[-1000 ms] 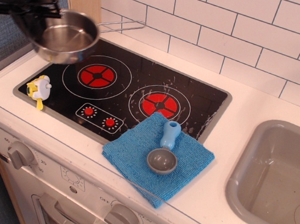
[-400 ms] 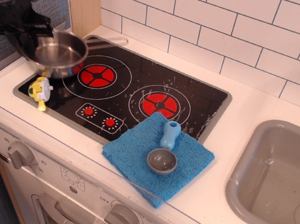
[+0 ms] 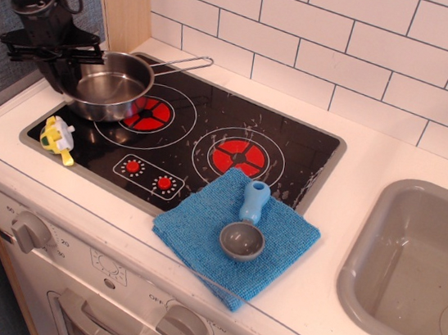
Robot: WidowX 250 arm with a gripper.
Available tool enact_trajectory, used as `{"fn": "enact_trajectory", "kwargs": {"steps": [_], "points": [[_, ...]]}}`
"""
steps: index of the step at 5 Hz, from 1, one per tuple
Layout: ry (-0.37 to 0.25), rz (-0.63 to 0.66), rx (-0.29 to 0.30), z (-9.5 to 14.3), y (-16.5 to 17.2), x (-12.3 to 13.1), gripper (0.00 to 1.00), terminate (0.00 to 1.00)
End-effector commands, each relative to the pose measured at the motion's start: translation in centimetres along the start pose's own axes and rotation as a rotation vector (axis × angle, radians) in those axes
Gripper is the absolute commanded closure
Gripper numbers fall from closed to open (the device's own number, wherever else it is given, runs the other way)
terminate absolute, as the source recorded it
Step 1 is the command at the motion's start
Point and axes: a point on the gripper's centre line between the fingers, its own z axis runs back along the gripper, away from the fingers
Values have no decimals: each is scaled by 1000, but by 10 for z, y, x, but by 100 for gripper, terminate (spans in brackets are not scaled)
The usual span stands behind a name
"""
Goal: Move the pot to the left burner
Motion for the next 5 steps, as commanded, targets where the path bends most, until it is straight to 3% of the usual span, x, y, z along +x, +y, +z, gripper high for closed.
{"fn": "enact_trajectory", "kwargs": {"steps": [1, 4, 5], "points": [[-10, -14, 2, 14, -12, 0, 0, 0], [-71, -19, -3, 46, -8, 2, 0, 0], [-122, -23, -1, 70, -8, -1, 0, 0]]}}
